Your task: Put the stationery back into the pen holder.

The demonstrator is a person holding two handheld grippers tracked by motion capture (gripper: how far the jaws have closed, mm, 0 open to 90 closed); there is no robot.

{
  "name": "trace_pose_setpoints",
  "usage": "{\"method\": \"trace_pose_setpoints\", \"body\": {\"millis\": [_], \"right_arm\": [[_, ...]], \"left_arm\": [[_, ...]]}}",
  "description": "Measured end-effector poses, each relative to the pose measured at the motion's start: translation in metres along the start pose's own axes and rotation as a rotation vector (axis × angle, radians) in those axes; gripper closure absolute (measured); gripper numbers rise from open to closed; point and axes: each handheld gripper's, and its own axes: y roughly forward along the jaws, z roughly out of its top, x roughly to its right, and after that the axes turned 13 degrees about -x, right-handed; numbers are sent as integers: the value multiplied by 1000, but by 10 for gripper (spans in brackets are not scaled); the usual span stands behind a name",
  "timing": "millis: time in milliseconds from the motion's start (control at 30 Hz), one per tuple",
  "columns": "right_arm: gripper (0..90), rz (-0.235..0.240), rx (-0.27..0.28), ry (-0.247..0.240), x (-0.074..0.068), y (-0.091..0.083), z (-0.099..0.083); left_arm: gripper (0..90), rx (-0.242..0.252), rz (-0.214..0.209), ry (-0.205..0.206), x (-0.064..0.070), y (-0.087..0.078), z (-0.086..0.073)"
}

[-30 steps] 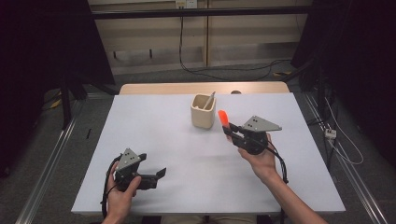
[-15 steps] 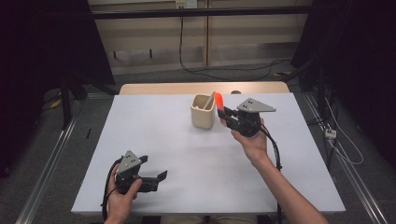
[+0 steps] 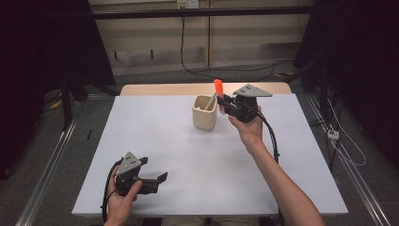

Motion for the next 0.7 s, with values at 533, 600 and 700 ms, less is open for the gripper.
{"method": "trace_pose_setpoints", "body": {"millis": [533, 600, 700], "right_arm": [[778, -10, 20, 0, 7, 22, 29], [778, -14, 19, -6, 7, 25, 30], [778, -17, 11, -4, 7, 31, 31]], "left_arm": [[66, -5, -6, -12, -4, 3, 0], [66, 0, 0, -6, -2, 2, 0], [66, 2, -3, -5, -2, 2, 1]]}}
